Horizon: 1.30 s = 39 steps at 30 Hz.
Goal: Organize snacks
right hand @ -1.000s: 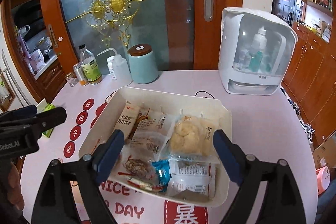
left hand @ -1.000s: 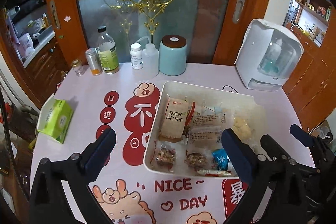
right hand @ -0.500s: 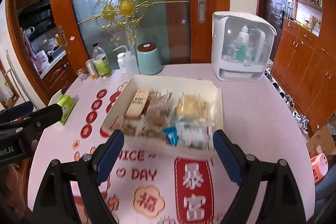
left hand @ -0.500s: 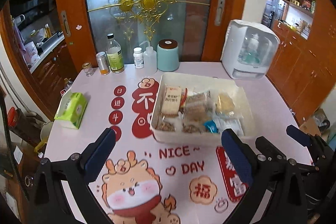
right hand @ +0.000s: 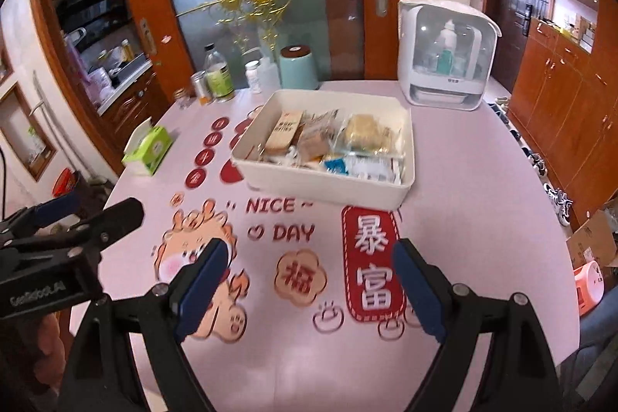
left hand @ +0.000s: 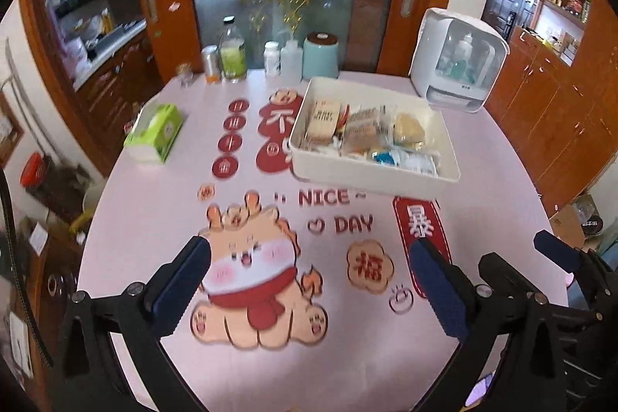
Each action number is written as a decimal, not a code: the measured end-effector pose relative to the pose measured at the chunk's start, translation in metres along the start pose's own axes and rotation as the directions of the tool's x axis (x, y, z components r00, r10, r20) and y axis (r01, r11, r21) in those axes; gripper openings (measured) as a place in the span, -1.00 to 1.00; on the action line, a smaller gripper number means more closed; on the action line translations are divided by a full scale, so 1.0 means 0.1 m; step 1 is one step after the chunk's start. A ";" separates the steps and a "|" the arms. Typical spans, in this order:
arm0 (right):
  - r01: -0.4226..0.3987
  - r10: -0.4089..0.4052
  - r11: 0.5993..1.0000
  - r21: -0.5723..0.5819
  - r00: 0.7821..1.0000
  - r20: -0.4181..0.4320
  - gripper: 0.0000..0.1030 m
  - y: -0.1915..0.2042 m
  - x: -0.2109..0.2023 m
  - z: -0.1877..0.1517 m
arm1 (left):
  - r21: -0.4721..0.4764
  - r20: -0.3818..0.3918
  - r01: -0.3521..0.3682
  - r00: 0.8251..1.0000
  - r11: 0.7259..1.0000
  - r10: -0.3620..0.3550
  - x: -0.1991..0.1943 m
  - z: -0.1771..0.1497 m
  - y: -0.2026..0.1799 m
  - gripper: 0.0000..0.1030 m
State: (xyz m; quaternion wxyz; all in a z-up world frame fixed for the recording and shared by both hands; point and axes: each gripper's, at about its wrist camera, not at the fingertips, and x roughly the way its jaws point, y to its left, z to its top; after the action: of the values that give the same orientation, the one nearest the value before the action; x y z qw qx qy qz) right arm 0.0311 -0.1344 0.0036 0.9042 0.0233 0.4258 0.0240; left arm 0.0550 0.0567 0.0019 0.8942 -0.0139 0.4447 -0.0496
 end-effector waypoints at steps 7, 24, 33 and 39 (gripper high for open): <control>-0.015 0.016 0.999 0.031 1.000 -0.022 0.70 -0.07 -0.26 -0.22 | -0.026 0.016 -0.057 0.998 0.998 0.058 -0.30 -0.28 -0.02 0.98; -0.037 0.037 0.999 -0.004 0.999 -0.014 0.70 -0.10 -0.48 -0.31 | -0.002 0.007 -0.132 0.991 0.991 0.132 -0.53 -0.47 -0.18 0.98; -0.040 0.040 0.999 0.001 0.999 -0.008 0.70 -0.14 -0.51 -0.31 | 0.005 0.008 -0.135 0.991 0.991 0.135 -0.52 -0.45 -0.24 0.98; -0.042 0.042 0.999 -0.003 0.999 0.001 0.70 -0.15 -0.52 -0.28 | 0.005 0.014 -0.140 0.990 0.990 0.139 -0.53 -0.44 -0.27 0.98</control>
State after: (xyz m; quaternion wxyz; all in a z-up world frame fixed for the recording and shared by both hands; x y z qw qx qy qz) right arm -0.0233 -0.1525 0.0246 0.9037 0.0310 0.4249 0.0439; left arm -0.0137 0.0358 0.0196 0.8985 0.0196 0.4383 0.0118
